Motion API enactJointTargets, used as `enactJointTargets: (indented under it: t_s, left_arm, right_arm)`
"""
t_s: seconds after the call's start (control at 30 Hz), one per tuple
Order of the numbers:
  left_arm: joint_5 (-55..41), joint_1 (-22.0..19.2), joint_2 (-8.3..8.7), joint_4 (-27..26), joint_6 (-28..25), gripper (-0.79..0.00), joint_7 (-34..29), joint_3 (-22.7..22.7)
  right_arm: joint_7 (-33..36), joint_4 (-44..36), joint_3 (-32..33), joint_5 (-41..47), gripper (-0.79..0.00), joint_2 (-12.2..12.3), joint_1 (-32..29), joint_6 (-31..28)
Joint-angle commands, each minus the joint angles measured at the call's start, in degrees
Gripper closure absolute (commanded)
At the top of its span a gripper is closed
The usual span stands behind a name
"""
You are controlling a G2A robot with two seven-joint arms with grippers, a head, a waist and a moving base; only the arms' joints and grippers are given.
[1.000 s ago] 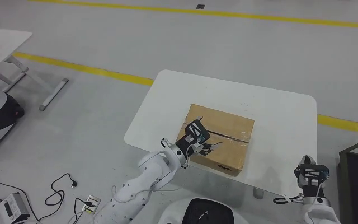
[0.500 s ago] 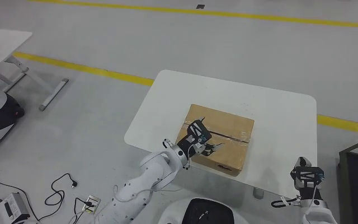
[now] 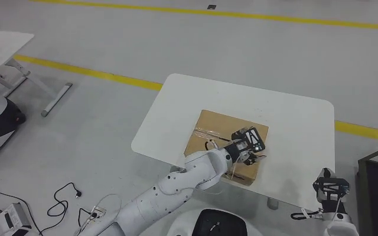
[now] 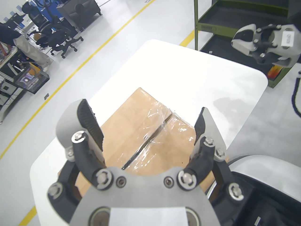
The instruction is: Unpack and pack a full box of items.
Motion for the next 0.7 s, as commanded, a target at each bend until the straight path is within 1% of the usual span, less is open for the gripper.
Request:
enactJointTargets:
  t_s: [0.0, 0.13, 0.23, 0.27, 0.3, 0.33, 0.37, 0.5, 0.6, 0.67]
  left_arm:
    - [2.0, -1.7, -0.64, 2.4, 0.6, -0.785, -0.5, 2.1]
    - [5.1, -3.7, -1.77, 6.1, 1.2, -0.785, -1.5, 5.1]
    - [5.6, -4.5, -2.49, 8.3, 1.6, -0.785, -2.0, 6.3]
    - [5.5, -4.8, -2.70, 9.0, 1.7, -0.705, -2.1, 6.5]
    - [5.6, -5.0, -2.90, 9.6, 1.9, -0.659, -2.1, 6.7]
    - [5.7, -5.2, -3.07, 10.2, 1.9, -0.582, -2.0, 6.8]
    - [5.9, -5.4, -3.23, 11.0, 2.2, -0.557, -2.1, 6.9]
    - [7.3, -6.4, -3.81, 13.2, 3.1, -0.545, -3.0, 7.0]
    - [7.8, -6.8, -4.17, 14.0, 3.5, -0.483, -3.6, 6.8]
    - [8.5, -7.0, -4.35, 14.2, 3.4, -0.499, -4.0, 6.9]
  right_arm:
    - [0.0, 0.1, 0.4, 0.2, 0.000, 0.0, -0.3, 0.1]
    - [0.1, 0.4, 0.9, 0.5, 0.000, 0.0, -0.6, 0.3]
    - [0.1, 0.3, 0.9, 0.5, 0.000, -0.1, -0.9, 0.4]
    - [0.1, 0.3, 0.8, 0.6, 0.000, -0.1, -0.9, 0.6]
    - [0.2, 0.3, 0.8, 0.5, 0.000, -0.1, -0.9, 0.6]
    - [0.2, 0.3, 0.8, 0.4, 0.000, -0.1, -0.9, 0.7]
    - [0.2, 0.3, 0.7, 0.4, 0.000, -0.2, -0.9, 0.7]
    - [0.3, 0.3, 0.7, 0.3, 0.000, -0.2, -0.8, 0.7]
    - [0.3, 0.2, 0.7, 0.4, 0.000, -0.3, -0.7, 0.7]
    - [0.3, 0.1, 0.7, 0.3, 0.000, -0.3, -0.7, 0.7]
